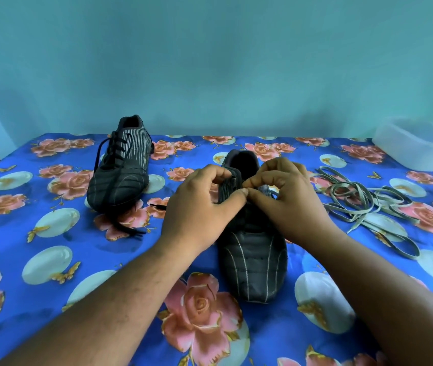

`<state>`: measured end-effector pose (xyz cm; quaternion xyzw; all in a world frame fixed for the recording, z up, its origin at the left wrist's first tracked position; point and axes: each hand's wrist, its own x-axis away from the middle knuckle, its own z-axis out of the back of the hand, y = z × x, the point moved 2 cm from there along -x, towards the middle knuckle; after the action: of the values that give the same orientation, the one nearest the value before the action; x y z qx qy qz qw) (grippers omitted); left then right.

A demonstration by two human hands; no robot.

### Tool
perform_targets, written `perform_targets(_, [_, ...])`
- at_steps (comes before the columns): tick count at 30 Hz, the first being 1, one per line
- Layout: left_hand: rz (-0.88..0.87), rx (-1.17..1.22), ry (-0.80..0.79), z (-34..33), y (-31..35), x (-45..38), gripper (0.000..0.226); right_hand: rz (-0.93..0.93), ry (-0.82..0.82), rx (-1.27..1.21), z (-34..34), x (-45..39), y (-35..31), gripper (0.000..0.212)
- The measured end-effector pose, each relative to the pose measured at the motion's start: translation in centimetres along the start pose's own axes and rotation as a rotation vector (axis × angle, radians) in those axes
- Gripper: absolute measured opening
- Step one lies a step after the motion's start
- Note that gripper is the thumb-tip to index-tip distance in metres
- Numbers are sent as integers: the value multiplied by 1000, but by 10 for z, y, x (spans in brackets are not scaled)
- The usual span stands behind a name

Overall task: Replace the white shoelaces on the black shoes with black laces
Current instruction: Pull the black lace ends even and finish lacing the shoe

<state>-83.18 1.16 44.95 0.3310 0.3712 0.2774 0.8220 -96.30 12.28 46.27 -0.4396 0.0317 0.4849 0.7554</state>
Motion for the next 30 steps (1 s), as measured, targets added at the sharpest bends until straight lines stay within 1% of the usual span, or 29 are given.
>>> perform_targets(2, [-11, 36, -13, 4, -2, -2, 27, -4, 0, 31, 0, -1, 1, 10])
perform_targets(4, [-28, 59, -32, 6, -5, -4, 18, -9, 7, 115, -2, -1, 2, 10])
perform_targets(6, [-69, 44, -55, 6, -6, -5, 18, 2, 21, 174, -5, -2, 2, 6])
perform_targets(8, [-96, 43, -57, 5, -8, -6, 18, 0, 8, 121, -7, -2, 3, 10])
perform_targets(11, [-168, 15, -8, 5, -10, -7, 17, -29, -13, -31, -7, -2, 3, 20])
perform_targets(14, [-199, -2, 10, 4, -11, -9, 16, -30, 25, -14, -8, -2, 4, 17])
perform_targets(16, [-187, 19, 1, 3, -12, -10, 15, -7, 59, 86, -8, -2, 4, 9])
perform_targets(18, [-172, 51, -13, 3, -13, -11, 14, 13, 65, 133, -8, -3, 4, 5])
perform_targets(21, [-167, 82, -26, 3, -15, -11, 13, 0, 1, 24, -7, -4, 6, 11])
perform_targets(23, [-163, 103, -30, 4, -16, -12, 12, -12, -14, -55, -7, -4, 8, 10])
perform_targets(27, [-113, 139, -70, 6, -16, -15, 19, 5, -18, -89, -10, -6, 12, 7])
perform_targets(30, [-80, 154, -79, 7, -18, -15, 12, 12, -59, -122, -9, -7, 14, 8])
